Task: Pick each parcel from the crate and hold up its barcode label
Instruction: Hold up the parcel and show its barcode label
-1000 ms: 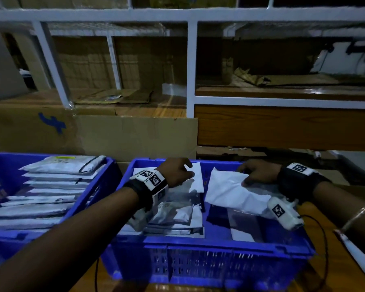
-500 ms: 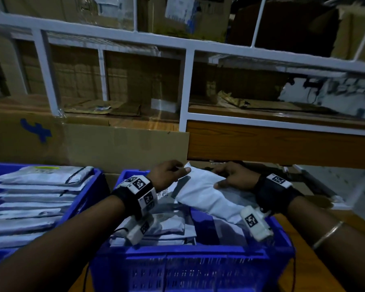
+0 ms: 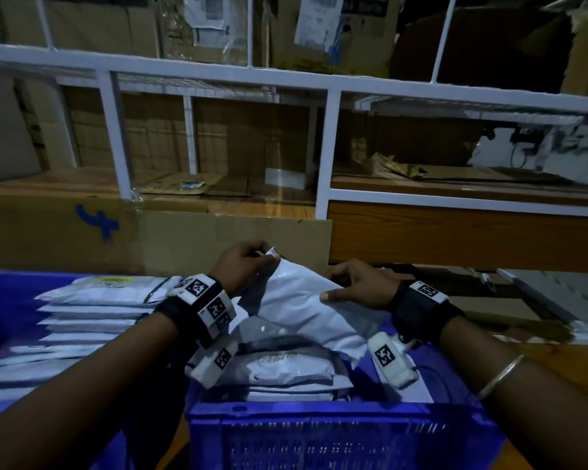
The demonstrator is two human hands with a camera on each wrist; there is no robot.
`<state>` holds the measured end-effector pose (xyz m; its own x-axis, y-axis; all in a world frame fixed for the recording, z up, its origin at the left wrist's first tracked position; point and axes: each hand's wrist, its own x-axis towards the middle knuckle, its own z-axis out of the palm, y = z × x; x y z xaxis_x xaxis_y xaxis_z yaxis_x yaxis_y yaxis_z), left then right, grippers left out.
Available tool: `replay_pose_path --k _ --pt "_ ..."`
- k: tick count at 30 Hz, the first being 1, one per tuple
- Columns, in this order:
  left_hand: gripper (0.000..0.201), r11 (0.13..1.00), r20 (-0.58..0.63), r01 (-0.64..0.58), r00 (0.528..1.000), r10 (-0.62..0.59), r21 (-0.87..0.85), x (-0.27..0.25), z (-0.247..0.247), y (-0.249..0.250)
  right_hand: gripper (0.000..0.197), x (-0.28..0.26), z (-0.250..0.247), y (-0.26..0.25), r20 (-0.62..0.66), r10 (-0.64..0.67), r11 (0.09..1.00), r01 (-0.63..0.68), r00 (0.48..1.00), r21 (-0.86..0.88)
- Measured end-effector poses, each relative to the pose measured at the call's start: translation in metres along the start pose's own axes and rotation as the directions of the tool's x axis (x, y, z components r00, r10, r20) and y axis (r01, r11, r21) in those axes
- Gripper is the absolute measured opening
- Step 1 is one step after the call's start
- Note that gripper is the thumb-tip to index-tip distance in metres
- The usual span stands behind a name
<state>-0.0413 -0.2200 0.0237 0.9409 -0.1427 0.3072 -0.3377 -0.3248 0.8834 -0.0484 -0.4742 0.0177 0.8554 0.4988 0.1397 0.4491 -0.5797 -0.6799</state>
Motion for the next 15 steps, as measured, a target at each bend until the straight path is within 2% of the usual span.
replay_pose_path --k 3,7,11,13,15 --pt "0.026 1.000 -0.020 0.008 1.000 -0.008 -0.024 0.000 -0.014 -0.005 0.043 0.005 0.005 0.004 -0.006 -0.030 0.999 0.030 1.000 0.019" --pt "0.036 1.000 -0.013 -0.007 1.000 0.008 0.025 -0.003 -0.025 -0.015 0.057 0.011 0.009 0.005 -0.035 -0.082 0.996 0.083 0.996 0.039" --pt "0.038 0.996 0.020 0.075 0.997 -0.074 -0.051 -0.004 -0.029 -0.024 0.069 0.016 0.007 0.009 -0.094 -0.089 0.994 0.094 0.992 0.052" --pt "0.034 0.992 0.074 0.123 0.990 -0.119 -0.041 -0.007 -0.032 -0.028 0.065 0.016 0.005 0.011 -0.125 -0.073 0.995 0.081 0.989 0.064" --pt "0.033 0.991 0.129 0.133 0.983 -0.132 -0.002 -0.012 -0.033 -0.031 0.046 0.015 0.003 0.010 -0.148 -0.054 0.996 0.065 0.987 0.068"
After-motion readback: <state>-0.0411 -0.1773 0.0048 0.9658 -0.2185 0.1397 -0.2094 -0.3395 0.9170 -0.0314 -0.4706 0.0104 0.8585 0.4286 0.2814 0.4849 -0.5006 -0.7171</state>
